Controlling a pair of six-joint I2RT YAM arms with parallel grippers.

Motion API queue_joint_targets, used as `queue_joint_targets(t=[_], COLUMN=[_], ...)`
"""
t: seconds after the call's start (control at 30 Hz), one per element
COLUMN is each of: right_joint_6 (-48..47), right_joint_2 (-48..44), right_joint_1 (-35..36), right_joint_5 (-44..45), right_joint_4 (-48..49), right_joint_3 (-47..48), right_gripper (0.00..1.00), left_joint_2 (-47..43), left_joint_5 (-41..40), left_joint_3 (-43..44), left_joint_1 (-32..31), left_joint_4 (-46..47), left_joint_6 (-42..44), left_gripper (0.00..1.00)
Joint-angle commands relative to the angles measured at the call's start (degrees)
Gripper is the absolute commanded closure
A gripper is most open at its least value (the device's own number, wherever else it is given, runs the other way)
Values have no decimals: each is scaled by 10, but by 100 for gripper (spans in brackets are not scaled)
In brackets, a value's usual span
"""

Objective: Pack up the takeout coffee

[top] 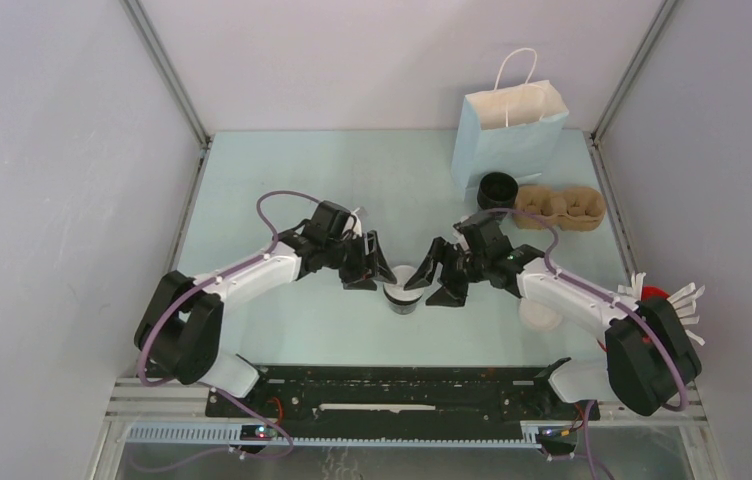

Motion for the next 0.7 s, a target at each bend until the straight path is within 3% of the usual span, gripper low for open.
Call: queue_joint_targets(t=[0.0,0.17,0.27,0.47,0.67], right_joint_6=[-77,-175,-283,-468,-520], right_joint_2=[-15,-21,-1,46,73], right_joint_1=[8,12,40,117,135], right_joint_5=[37,61,112,246,235], right_joint_4=[-51,-84,-123,-179,-168], right_joint_3=[56,100,150,221,230], right_gripper=[18,6,1,0,0], left_joint_2=[-1,5,3,4,2], left_joint_5=[0,2,0,6,6], left_joint_3=[18,23,22,25,24], left_joint_1=[-4,-6,-6,-6,-6], left_joint_4=[-7,-15,-16,-18,-17], left_joint_6=[17,26,27,27,24], left_gripper=[37,40,41,41,41])
